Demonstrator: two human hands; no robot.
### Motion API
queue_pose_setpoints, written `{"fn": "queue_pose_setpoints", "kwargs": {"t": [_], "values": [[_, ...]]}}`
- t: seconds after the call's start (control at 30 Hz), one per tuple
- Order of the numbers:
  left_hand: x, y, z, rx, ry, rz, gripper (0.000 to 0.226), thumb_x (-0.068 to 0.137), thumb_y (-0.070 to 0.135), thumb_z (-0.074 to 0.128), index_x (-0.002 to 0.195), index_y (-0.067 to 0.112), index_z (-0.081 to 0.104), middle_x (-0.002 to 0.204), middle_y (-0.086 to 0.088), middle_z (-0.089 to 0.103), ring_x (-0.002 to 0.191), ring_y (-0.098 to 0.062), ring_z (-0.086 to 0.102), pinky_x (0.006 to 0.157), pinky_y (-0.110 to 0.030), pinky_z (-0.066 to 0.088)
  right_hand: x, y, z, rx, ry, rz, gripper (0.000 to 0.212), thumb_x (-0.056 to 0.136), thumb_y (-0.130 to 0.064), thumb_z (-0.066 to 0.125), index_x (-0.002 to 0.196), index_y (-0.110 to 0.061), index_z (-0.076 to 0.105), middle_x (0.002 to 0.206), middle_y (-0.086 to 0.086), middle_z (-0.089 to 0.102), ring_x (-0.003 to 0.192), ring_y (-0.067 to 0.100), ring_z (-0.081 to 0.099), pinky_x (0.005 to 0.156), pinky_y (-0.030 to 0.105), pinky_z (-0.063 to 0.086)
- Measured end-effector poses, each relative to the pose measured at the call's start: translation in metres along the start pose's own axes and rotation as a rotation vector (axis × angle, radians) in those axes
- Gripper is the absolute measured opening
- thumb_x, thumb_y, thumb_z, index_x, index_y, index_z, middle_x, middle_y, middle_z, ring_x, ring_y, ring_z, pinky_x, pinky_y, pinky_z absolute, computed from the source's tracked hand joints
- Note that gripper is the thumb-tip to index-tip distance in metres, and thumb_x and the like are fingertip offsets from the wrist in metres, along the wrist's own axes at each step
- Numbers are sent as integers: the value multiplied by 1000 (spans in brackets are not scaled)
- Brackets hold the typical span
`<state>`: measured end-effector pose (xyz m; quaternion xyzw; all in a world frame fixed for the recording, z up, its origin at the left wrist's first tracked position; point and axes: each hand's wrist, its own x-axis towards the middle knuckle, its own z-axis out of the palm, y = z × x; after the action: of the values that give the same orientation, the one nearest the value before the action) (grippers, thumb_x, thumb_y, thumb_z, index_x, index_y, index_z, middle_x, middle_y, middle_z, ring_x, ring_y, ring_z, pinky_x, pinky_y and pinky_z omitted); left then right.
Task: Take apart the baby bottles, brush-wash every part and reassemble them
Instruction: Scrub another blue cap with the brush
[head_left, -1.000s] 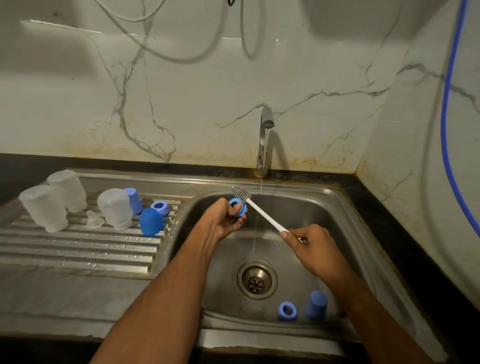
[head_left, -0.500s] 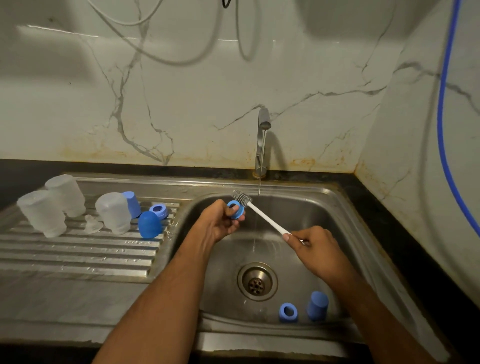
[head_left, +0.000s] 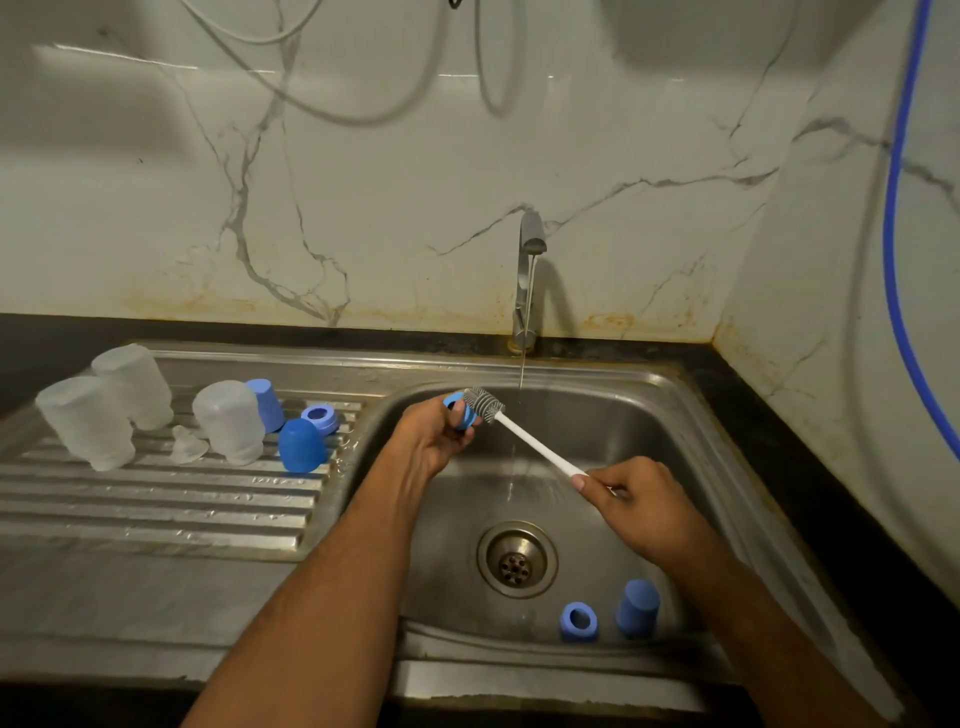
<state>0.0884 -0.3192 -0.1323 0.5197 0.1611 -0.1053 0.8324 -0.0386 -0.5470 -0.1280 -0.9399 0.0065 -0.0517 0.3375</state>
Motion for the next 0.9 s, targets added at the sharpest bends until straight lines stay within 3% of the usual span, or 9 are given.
{"fn": "queue_pose_setpoints", "kwargs": {"t": [0.13, 0.23, 0.3, 0.37, 0.43, 0.5, 0.6, 0.7, 0.9], "values": [[-7, -3, 4, 194, -94, 23, 25, 96, -10, 45, 103, 2, 66, 97, -17, 65, 81, -23, 63, 69, -31, 51, 2, -3, 4, 14, 29, 13, 34, 100, -44, 59, 87, -19, 76, 59, 2, 61, 58, 12, 59, 62, 34, 53], [-8, -4, 2, 301, -80, 50, 23, 97, -8, 49, 105, 4, 66, 102, -17, 68, 86, -23, 66, 75, -32, 54, 2, -4, 5, -5, 13, 3, 34, 100, -43, 60, 87, -18, 76, 56, -2, 57, 54, 7, 53, 56, 26, 46], [-4, -3, 0, 212, -33, 31, 22, 97, -9, 49, 107, 2, 65, 98, -18, 67, 84, -24, 65, 75, -34, 53, 0, 0, 1, 1, 1, 3, 33, 100, -42, 60, 86, -17, 77, 54, -4, 54, 52, 6, 51, 55, 25, 44], [1, -2, -4, 21, 4, -34, 24, 94, -11, 49, 113, -3, 62, 98, -19, 65, 87, -27, 64, 72, -36, 54, -1, 4, -1, 8, -2, -1, 32, 99, -43, 61, 88, -19, 78, 59, -2, 62, 57, 11, 59, 61, 32, 53], [3, -1, -6, -133, 23, -66, 25, 93, -11, 47, 111, -1, 62, 108, -21, 65, 103, -32, 65, 81, -43, 57, 0, 3, -2, -1, -2, -5, 32, 100, -44, 60, 90, -20, 78, 67, 4, 69, 67, 19, 67, 71, 40, 58], [4, -2, -5, -173, 26, -43, 26, 94, -10, 47, 111, 1, 63, 111, -21, 65, 106, -33, 65, 87, -43, 58, 2, 0, 0, 1, 20, -15, 33, 100, -46, 59, 94, -20, 78, 68, 5, 69, 69, 19, 68, 72, 41, 59], [-3, -8, 4, -23, -1, -7, 23, 95, -10, 47, 106, 0, 65, 102, -19, 68, 92, -28, 69, 80, -37, 59, 4, -7, 4, -41, 47, -14, 34, 100, -47, 58, 99, -20, 78, 66, 2, 66, 66, 17, 66, 66, 36, 56], [-8, -11, 10, 156, -28, -2, 24, 92, -13, 49, 104, -2, 68, 104, -21, 71, 91, -27, 74, 75, -33, 62, 6, -11, 5, -36, 41, -8, 30, 101, -44, 58, 102, -21, 78, 64, -1, 65, 63, 12, 63, 60, 30, 52], [5, -2, 2, 31, 90, 66, 19, 92, -9, 60, 105, 0, 70, 92, -14, 70, 90, -26, 69, 67, -33, 58, 4, 3, 1, -39, -8, 33, 36, 101, -44, 58, 89, -15, 76, 69, 7, 67, 71, 22, 67, 66, 32, 54]]}}
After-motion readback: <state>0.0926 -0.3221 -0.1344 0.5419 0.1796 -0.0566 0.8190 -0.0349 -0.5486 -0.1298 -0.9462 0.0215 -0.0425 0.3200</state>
